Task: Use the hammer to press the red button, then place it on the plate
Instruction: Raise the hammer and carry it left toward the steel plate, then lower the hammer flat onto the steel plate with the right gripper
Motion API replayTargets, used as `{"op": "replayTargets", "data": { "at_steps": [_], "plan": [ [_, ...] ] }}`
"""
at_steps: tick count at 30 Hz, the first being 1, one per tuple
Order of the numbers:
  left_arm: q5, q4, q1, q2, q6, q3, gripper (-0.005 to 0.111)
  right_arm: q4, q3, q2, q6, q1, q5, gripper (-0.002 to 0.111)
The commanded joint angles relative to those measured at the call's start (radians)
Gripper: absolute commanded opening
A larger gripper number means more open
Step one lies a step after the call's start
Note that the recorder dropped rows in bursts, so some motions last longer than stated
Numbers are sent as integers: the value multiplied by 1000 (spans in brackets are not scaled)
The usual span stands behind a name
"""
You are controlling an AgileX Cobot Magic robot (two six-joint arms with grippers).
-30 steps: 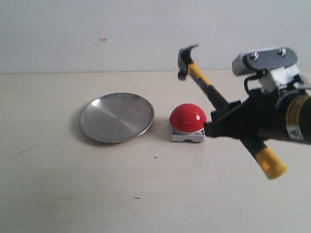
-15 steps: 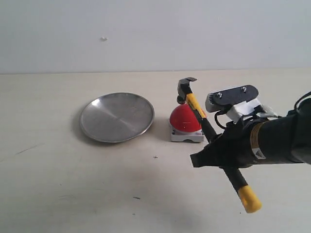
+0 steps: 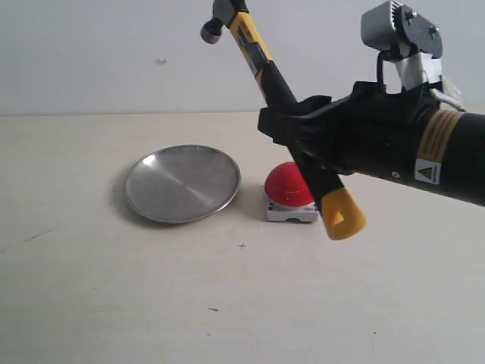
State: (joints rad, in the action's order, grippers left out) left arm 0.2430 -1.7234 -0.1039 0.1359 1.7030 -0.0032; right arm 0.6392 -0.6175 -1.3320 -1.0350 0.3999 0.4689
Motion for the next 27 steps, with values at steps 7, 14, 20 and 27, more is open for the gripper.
{"op": "replayTargets", "data": {
  "at_steps": [7,14,20,27],
  "plan": [
    [-2,4,3,-8,1,3,0,-146,-132,-337,-24,-5,245,0],
    [-2,4,3,-8,1,3,0,-122,-311,-559,-187,8,243,0],
    [-2,4,3,-8,1,3,0,-132,-504,-716,-297,77,159,0],
    [-2,4,3,-8,1,3,0,-185,-641,-839,-357,111,100,0]
  ]
}}
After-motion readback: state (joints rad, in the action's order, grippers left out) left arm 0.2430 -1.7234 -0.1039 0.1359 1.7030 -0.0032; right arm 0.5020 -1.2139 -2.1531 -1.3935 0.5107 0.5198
